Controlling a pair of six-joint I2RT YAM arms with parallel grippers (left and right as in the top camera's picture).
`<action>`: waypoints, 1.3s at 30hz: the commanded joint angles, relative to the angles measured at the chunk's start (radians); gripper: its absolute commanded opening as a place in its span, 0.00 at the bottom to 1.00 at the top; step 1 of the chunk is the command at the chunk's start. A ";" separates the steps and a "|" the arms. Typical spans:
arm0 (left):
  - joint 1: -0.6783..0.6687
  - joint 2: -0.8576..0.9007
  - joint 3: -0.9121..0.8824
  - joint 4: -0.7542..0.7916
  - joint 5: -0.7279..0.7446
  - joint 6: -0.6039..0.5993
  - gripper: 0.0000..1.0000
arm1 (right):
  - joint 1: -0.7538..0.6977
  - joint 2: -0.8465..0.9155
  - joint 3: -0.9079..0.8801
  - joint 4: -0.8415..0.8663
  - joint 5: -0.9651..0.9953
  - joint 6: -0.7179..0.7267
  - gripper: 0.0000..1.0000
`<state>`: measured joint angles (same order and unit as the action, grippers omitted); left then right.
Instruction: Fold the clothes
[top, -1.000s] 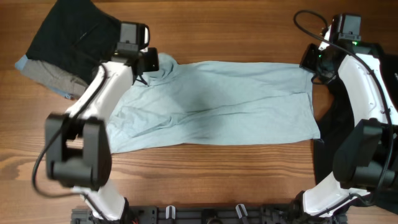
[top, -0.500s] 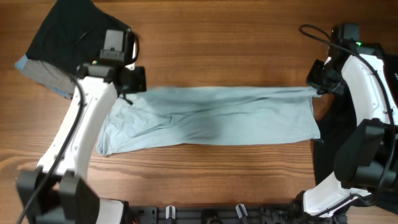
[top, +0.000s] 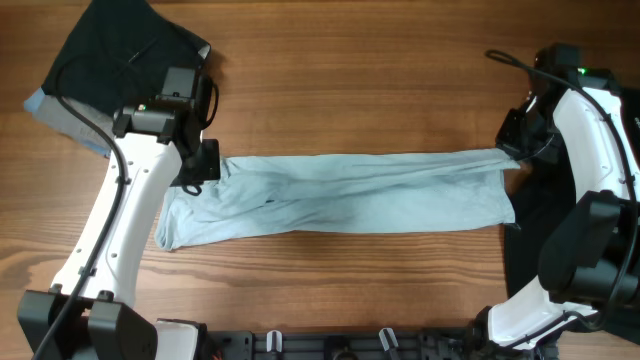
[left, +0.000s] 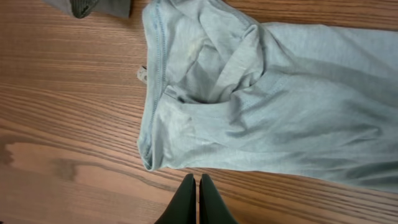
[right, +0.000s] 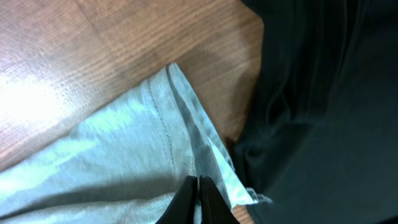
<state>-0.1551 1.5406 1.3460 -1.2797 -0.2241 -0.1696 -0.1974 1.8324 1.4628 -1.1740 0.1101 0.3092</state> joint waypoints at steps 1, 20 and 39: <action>0.007 -0.002 -0.003 -0.006 -0.027 -0.021 0.04 | 0.000 -0.017 -0.001 -0.030 0.021 -0.014 0.14; 0.006 -0.002 -0.192 0.163 0.318 -0.021 0.51 | -0.040 0.062 -0.002 0.061 -0.198 -0.204 0.96; 0.228 0.000 -0.777 0.771 0.130 -0.426 0.04 | -0.073 0.119 -0.003 0.009 -0.287 -0.228 0.99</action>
<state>-0.0555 1.4952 0.6525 -0.5011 0.0654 -0.4896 -0.2707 1.9457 1.4624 -1.1625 -0.1085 0.1226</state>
